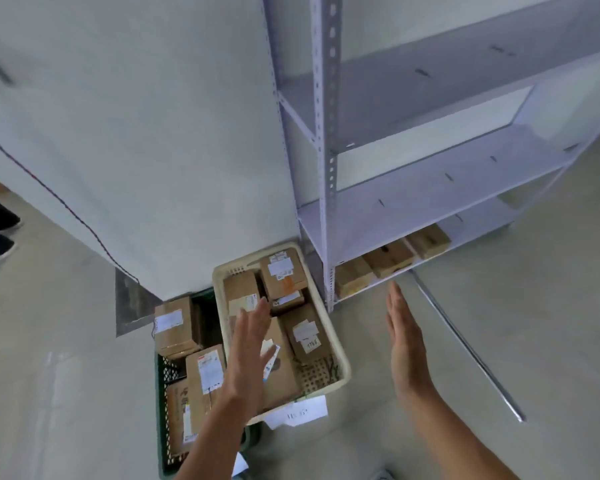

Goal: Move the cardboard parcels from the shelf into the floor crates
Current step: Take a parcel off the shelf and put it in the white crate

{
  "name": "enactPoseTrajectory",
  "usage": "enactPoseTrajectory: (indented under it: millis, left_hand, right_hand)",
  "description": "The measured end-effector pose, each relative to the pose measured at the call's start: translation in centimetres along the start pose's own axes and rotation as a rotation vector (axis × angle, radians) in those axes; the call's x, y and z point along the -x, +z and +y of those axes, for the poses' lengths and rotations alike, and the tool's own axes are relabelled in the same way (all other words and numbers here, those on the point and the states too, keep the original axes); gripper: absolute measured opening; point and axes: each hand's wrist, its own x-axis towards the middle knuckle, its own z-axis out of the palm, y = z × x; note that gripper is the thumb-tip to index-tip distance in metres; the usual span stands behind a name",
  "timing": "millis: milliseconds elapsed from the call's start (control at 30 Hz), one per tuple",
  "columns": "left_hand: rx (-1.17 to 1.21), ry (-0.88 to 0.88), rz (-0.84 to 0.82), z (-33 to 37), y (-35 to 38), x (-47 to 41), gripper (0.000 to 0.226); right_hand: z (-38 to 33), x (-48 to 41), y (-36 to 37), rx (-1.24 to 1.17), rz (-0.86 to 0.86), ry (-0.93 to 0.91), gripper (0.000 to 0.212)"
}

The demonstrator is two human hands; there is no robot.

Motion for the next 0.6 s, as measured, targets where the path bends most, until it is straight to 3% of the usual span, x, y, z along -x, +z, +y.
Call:
enactPoseTrajectory:
  millis: [267, 600]
  left_hand:
    - [-0.085, 0.026, -0.195, 3.4, 15.4, 1.3, 0.089]
    - [-0.087, -0.067, -0.3, 2.2, 28.0, -4.3, 0.064]
  right_hand:
    - [-5.3, 0.3, -14.2, -0.056, 0.16, -0.055, 0.1]
    - [-6.6, -4.2, -25.3, -0.12, 0.284, -0.032, 0.079]
